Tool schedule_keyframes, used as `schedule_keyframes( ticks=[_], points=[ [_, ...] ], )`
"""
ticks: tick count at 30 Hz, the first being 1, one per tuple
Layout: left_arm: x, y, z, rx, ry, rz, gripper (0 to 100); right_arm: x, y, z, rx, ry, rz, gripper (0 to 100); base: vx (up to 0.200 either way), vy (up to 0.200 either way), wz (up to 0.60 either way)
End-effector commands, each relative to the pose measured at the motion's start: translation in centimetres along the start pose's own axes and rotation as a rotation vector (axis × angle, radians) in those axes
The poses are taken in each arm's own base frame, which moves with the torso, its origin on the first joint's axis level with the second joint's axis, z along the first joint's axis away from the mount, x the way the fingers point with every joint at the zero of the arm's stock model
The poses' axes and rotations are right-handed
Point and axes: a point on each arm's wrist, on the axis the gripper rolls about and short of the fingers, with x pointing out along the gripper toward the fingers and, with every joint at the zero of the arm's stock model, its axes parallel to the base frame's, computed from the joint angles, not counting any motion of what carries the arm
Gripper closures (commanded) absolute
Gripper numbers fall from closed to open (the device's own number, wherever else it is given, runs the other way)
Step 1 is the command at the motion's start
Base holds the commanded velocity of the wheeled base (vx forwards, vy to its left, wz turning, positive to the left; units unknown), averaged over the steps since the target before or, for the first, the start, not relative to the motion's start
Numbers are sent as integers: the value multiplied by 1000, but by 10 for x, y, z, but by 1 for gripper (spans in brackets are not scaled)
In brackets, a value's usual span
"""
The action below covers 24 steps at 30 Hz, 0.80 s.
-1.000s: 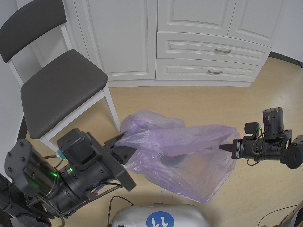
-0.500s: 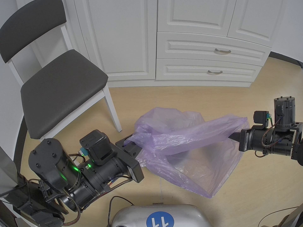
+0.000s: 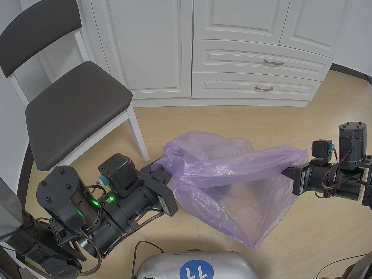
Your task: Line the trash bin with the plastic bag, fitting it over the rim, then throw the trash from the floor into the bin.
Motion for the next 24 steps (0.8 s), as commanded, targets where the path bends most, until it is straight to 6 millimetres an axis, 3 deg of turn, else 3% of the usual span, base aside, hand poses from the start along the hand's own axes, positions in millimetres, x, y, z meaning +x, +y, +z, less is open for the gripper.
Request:
schedule_keyframes(
  ticks=[1,17,24],
  points=[
    [2,0,4,0,-19,23,100,-13,9,-1,-37,-30,13,100,0,0,0],
    [8,7,8,68,-36,147,100,-19,20,-11,-119,-36,-55,100,0,0,0],
    [12,8,12,90,-30,221,100,-32,19,-16,-161,-57,-92,100,0,0,0]
  ],
)
